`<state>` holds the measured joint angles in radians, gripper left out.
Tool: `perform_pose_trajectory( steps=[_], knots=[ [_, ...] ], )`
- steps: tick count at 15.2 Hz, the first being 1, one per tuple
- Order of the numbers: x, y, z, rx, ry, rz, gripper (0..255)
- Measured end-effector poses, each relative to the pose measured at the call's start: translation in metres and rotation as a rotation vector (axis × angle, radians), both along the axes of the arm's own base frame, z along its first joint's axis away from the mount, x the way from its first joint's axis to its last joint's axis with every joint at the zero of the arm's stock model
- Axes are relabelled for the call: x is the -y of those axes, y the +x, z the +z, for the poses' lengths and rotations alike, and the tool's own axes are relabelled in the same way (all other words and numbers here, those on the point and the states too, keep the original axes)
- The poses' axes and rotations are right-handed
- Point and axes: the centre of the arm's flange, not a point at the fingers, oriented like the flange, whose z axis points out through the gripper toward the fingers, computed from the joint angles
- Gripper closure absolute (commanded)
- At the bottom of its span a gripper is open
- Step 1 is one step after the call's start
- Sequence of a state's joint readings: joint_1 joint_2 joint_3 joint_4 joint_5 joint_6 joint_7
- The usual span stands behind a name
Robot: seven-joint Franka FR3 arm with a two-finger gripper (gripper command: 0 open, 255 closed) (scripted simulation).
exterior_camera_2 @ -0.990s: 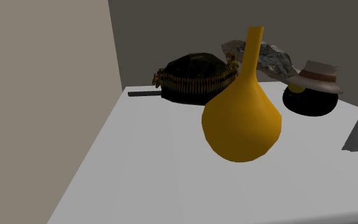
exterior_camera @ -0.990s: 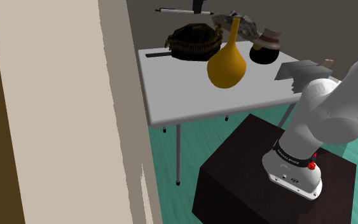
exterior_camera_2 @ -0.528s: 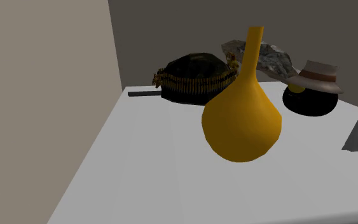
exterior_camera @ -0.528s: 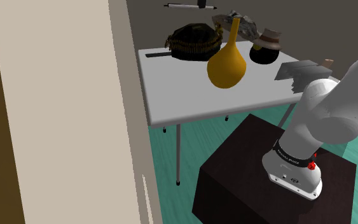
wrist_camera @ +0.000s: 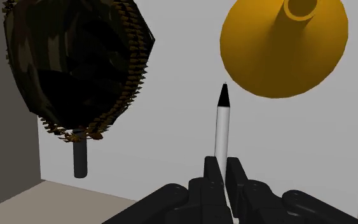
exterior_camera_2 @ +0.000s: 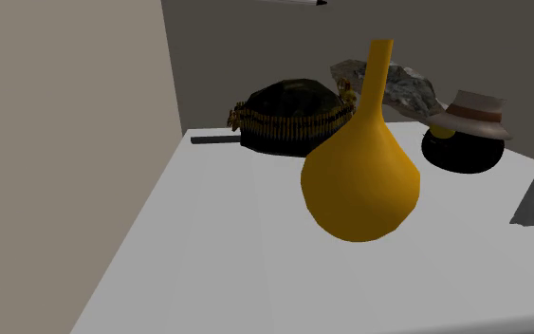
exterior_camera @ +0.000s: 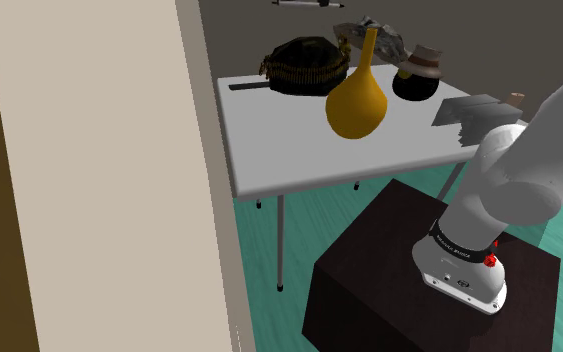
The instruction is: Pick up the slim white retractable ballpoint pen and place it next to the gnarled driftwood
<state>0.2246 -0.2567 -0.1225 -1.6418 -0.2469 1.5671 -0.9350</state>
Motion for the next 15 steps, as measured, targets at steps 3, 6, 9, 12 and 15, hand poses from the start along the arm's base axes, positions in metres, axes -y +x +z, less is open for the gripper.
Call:
perform_pose_trajectory(
  steps=[3, 6, 9, 12, 15],
  knots=[
    [0.035, 0.018, -0.001, 0.000, 0.001, -0.001, 255],
    [0.068, 0.038, 0.002, 0.000, 0.000, 0.000, 255],
    [0.107, 0.056, -0.001, 0.000, 0.001, -0.001, 255],
    [0.144, 0.074, -0.002, 0.001, 0.000, -0.001, 255],
    [0.177, 0.091, 0.000, 0.001, 0.000, -0.001, 255]
  ],
)
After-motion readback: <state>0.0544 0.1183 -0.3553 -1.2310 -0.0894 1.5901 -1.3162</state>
